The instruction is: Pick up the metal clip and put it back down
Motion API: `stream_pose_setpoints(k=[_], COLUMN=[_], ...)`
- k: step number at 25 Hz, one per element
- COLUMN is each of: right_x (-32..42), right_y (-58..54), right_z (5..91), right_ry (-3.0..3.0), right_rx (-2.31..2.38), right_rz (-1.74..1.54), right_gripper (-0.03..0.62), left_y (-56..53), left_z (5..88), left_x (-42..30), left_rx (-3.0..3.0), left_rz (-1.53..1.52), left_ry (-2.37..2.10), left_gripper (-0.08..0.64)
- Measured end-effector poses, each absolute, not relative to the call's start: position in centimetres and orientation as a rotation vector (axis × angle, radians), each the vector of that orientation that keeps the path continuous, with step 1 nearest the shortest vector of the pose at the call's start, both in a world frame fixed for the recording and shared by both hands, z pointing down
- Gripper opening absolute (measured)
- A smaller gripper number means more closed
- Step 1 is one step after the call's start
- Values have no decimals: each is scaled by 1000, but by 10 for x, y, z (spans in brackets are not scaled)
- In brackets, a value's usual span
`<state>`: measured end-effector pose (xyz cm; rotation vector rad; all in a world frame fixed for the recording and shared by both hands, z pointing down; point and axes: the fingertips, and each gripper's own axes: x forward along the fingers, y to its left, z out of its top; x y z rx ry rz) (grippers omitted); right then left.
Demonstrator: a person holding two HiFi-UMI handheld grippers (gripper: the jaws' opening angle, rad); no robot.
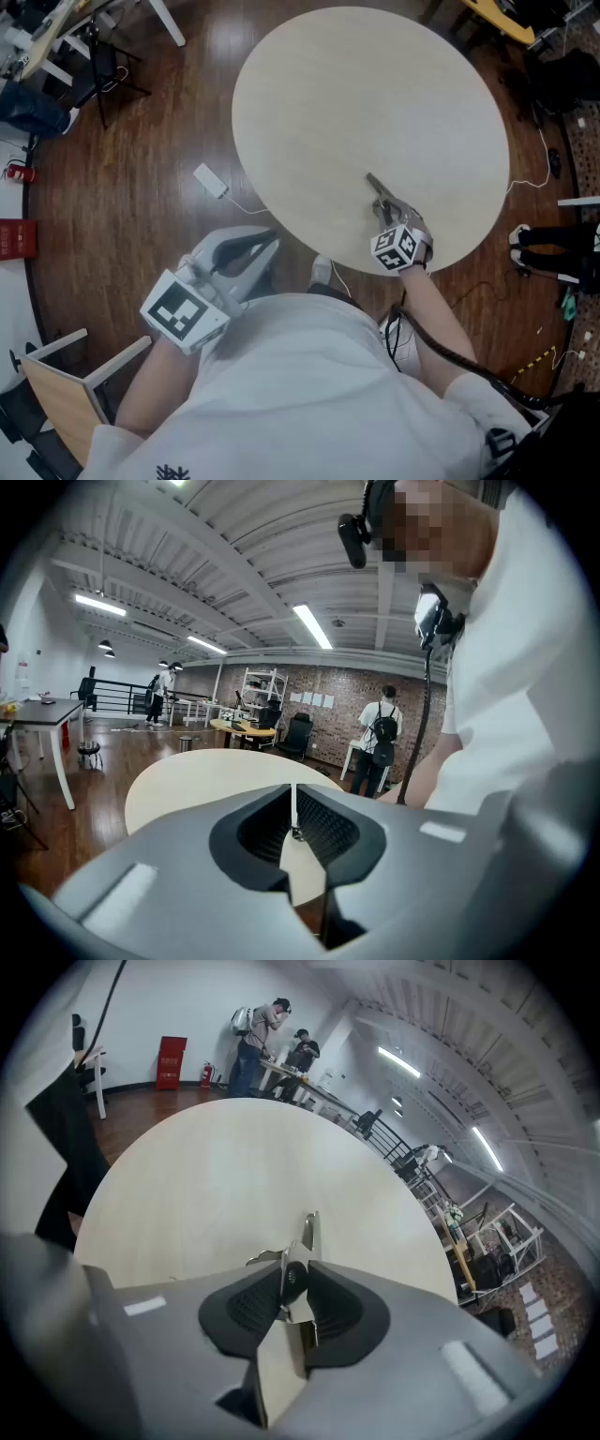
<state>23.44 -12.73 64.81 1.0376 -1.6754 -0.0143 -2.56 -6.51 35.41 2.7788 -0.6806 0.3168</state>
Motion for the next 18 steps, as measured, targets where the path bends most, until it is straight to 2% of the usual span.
stream_pose_setpoints(k=[2, 4, 18], right_x=[237, 236, 194], right_y=[-128, -131, -130], right_z=[642, 632, 529], right_ry=[-1667, -1676, -1814], right_rx=[1074, 1112, 1369], right_rz=[11, 39, 226], right_gripper=[59, 6, 3], left_y=[-77, -88, -119], left_z=[348, 348, 352], left_x=[-30, -39, -53], left_rx=[2786, 2799, 2889], left_rz=[297, 300, 248], left_ry=[-669, -657, -442], left_gripper=[15, 15, 15])
